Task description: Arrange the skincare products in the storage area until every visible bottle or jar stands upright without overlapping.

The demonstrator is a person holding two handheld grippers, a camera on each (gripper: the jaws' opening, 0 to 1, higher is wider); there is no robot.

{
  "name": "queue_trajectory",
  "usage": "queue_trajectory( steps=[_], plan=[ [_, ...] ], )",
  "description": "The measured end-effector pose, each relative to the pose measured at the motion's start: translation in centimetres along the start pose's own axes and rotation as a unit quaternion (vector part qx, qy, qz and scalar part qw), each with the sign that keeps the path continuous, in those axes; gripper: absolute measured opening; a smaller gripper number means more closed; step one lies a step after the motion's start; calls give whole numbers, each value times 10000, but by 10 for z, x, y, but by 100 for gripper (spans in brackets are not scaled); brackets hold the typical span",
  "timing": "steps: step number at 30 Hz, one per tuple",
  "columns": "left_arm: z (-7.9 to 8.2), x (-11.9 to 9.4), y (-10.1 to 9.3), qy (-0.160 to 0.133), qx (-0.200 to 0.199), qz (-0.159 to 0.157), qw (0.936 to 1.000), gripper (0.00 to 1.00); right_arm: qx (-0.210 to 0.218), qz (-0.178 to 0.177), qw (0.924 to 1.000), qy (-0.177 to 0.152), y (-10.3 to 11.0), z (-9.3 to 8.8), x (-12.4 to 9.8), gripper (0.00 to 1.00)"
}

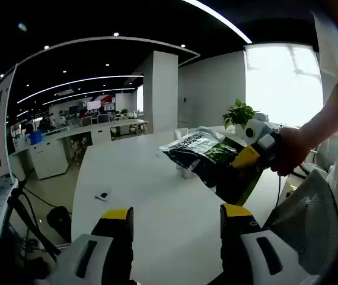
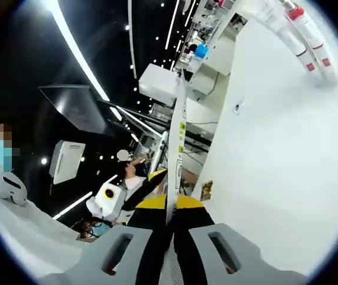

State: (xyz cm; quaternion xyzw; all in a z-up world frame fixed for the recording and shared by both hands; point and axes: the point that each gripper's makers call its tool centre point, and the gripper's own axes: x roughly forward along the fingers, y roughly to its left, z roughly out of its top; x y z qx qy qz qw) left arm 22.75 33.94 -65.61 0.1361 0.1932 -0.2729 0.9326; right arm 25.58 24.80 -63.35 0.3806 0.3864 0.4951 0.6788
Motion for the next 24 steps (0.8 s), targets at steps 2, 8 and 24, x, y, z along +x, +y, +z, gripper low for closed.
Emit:
queue_trajectory(
  steps=[2, 8, 24],
  plan=[
    [-9, 7, -5, 159, 265, 91, 9995, 56, -8, -351, 9994, 10, -18, 8, 6, 0],
    [-40, 20, 1, 722, 209, 363, 9965, 54, 394, -763, 9958, -328, -57, 40, 27, 0],
    [-72, 19, 3, 1475, 428, 311, 9876, 53, 1056, -1928, 9731, -693, -153, 90, 53, 1]
  ],
)
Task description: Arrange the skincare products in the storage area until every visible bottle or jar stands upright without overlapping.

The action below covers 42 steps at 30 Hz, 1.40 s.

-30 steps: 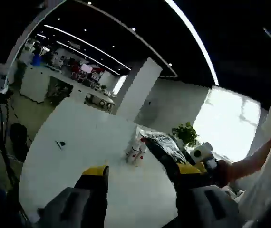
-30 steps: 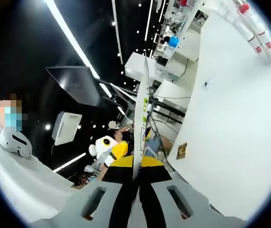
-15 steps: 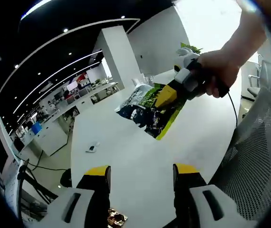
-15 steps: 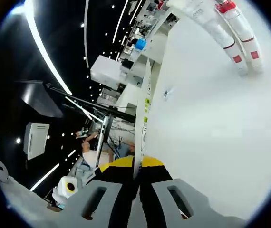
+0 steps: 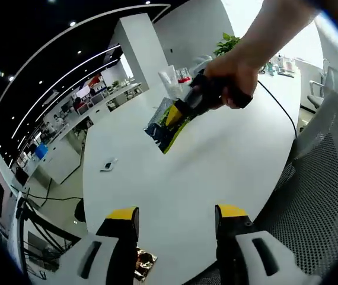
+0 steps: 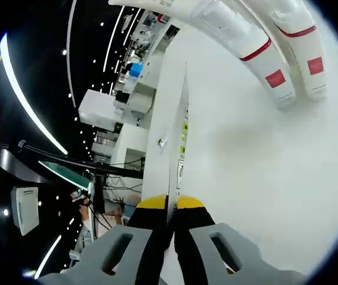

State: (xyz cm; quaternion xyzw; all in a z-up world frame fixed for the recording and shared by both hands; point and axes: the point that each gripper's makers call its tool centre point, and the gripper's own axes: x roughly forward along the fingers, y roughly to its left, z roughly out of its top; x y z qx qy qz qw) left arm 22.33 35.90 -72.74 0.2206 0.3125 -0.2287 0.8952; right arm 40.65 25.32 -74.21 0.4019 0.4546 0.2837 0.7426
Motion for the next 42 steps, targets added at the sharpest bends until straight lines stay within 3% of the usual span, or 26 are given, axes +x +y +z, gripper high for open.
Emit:
queue_trajectory(
  steps=[11, 16, 19, 21, 27, 29, 32, 36, 40, 42],
  plan=[
    [-3, -1, -3, 41, -44, -85, 9999, 42, -99, -424, 9990, 99, -24, 7, 5, 3],
    [-5, -1, -4, 73, -79, -104, 9999, 40, -170, -553, 9983, -3, -29, 9, 4, 4],
    [-6, -1, -4, 83, -71, -107, 9999, 40, -278, -686, 9972, -71, -32, 11, 3, 10],
    [-6, -1, -5, 84, -71, -118, 9999, 40, -390, -822, 9957, -176, -35, 14, 0, 16],
    [-7, 0, -6, 122, -60, -129, 9998, 39, -927, -1462, 9838, -456, -57, 28, -16, 19],
    [-7, 0, -6, 121, -68, -138, 9998, 39, -1049, -1576, 9810, -419, -63, 28, -19, 27],
    [-7, 0, -6, 122, -64, -139, 9998, 39, -1472, -1875, 9704, -382, -73, 30, -27, 32],
    [-8, 1, -6, 137, -57, -148, 9998, 39, -2221, -2290, 9462, -533, -76, 37, -43, 34],
    [-9, 2, -7, 162, -49, -169, 9997, 39, -3605, -2236, 9055, -156, -59, 24, -37, 35],
    [-9, 2, -8, 175, -49, -183, 9997, 39, -4016, -2234, 8880, 148, -60, 17, -28, 36]
  ],
)
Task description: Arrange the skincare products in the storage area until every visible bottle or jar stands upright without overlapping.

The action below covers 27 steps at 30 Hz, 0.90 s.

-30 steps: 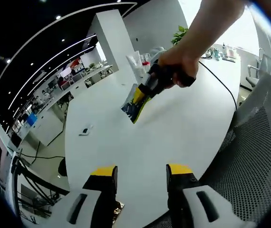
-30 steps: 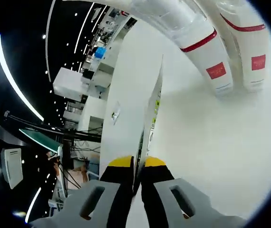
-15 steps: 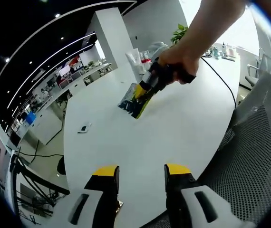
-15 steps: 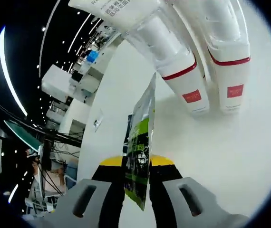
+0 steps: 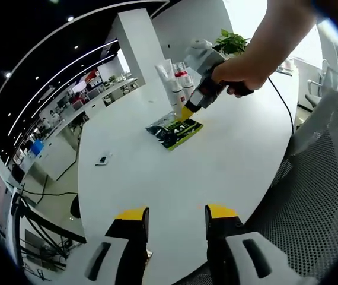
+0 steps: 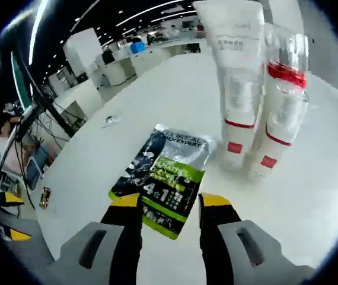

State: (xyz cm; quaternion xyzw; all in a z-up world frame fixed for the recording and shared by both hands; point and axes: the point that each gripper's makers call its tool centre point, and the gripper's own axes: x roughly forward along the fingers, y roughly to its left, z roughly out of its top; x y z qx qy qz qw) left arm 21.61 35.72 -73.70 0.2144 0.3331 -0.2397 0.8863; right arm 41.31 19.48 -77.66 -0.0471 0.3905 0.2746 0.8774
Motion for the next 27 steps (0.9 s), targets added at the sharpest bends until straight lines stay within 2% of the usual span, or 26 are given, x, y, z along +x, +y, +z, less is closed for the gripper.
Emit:
queue_trajectory(
  steps=[3, 6, 9, 10, 11, 12, 17, 21, 23, 27],
  plan=[
    [-1, 1, -1, 27, 8, -21, 10000, 39, -32, 25, 10000, 56, 12, 2, 7, 37],
    [-2, 1, -1, 55, 5, -26, 10000, 39, -273, -161, 9993, 211, 9, -3, 18, 42],
    [-3, 1, -1, 67, -1, -18, 10000, 39, -577, -280, 9962, 593, 5, -12, 26, 46],
    [-2, 1, -1, 66, -5, -18, 10000, 39, -536, -289, 9964, 590, 7, -14, 24, 46],
    [-3, 1, -1, 74, -7, -22, 10000, 39, -556, -274, 9974, 380, 7, -7, 25, 45],
    [-3, 1, -1, 90, -5, -25, 10000, 38, -525, -262, 9975, 395, 6, -10, 27, 45],
    [-3, 1, 0, 77, -10, -11, 10000, 38, -773, -203, 9962, 338, 1, -1, 32, 45],
    [-4, 0, 2, 76, -22, 28, 10000, 38, -450, -433, 9977, 258, -14, 6, 37, 45],
    [-4, 0, 2, 87, -23, 30, 10000, 38, -456, -423, 9978, 236, -8, 3, 32, 45],
    [-5, 0, 1, 103, -8, 22, 9999, 37, -544, -338, 9975, 286, -12, 7, 37, 45]
  ],
)
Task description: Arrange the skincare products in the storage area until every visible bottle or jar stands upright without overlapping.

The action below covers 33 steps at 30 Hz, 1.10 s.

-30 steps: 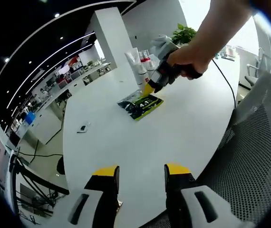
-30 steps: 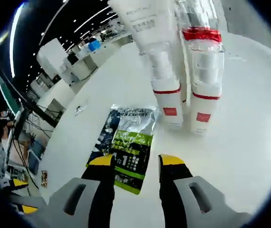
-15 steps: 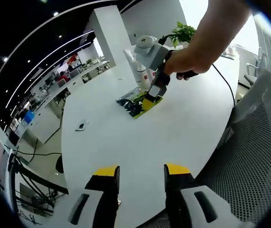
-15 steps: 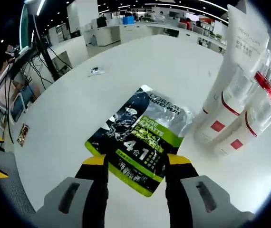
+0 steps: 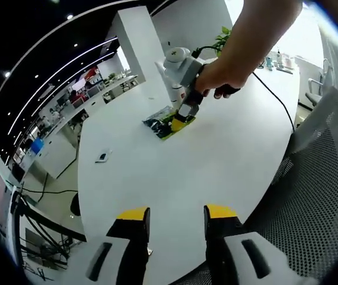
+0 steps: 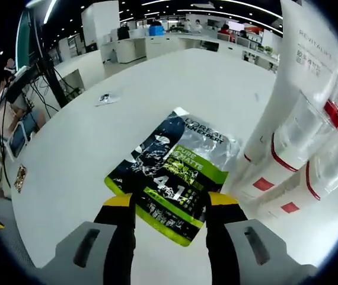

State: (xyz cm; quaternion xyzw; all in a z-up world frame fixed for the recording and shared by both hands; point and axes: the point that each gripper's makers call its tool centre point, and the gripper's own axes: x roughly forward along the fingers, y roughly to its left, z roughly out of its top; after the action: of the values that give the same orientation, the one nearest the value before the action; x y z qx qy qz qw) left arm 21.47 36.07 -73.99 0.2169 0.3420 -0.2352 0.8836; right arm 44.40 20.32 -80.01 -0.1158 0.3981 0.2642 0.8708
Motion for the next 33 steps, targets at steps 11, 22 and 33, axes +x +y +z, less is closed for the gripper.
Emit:
queue_trajectory(
  steps=[11, 22, 33],
  plan=[
    [-1, -1, 4, 32, -39, 59, 10000, 36, 810, 661, 9897, -978, 23, 37, -25, 44],
    [-11, 3, 0, 348, -1, -67, 9994, 40, 873, 1995, 9735, -704, 122, -17, -99, 42],
    [-16, 7, 26, 828, 744, -597, 9920, 42, 66, 2555, 9647, -627, 154, -69, -186, 38]
  ],
)
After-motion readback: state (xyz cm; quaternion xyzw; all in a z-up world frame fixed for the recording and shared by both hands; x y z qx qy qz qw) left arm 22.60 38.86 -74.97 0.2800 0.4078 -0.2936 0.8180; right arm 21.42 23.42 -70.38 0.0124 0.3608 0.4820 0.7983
